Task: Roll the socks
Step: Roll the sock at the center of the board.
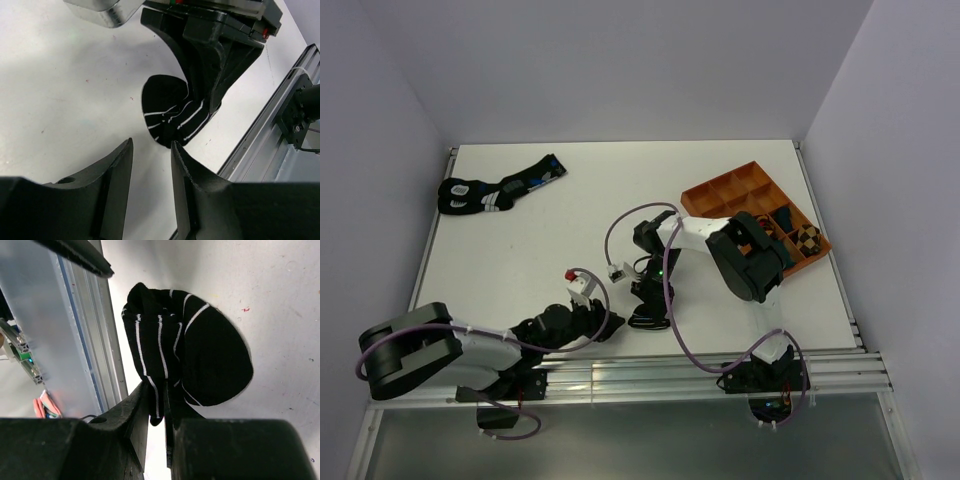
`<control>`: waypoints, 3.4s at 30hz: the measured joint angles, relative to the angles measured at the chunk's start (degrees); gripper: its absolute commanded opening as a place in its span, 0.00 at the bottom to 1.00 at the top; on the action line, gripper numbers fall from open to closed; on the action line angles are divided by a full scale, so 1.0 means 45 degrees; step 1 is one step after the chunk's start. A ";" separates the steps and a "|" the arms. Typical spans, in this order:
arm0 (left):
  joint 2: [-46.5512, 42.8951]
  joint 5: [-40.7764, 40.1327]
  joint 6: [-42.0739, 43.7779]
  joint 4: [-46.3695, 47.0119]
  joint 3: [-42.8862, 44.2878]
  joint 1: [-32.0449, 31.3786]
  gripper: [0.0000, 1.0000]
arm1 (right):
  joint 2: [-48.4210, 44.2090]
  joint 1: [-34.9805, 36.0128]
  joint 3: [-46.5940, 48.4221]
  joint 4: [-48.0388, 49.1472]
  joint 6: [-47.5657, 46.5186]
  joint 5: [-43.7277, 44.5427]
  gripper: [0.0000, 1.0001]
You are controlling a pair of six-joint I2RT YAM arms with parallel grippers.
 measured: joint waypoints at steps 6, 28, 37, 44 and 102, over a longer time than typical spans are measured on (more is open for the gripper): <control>0.1209 0.0039 0.0427 0.0879 0.0398 -0.0063 0.43 | 0.0112 0.0000 0.0146 -0.0131 0.0063 0.0010 0.18; 0.4177 0.1574 0.0874 0.2089 0.2074 -0.0073 0.37 | 0.0136 -0.0015 0.0151 -0.0131 0.0155 0.0029 0.18; 0.4745 0.1608 0.0685 0.1700 0.2827 -0.0073 0.03 | 0.0102 -0.0087 0.0141 -0.0151 0.0646 0.0262 0.29; 0.4750 0.1588 -0.0112 0.1511 0.2841 -0.0063 0.00 | -0.0792 -0.0330 -0.0185 0.0869 0.1467 0.0665 0.49; 0.5887 0.7485 -0.4935 -0.6450 0.7004 0.1899 0.00 | -1.2726 0.3045 -0.9704 0.7946 0.0393 0.4303 0.53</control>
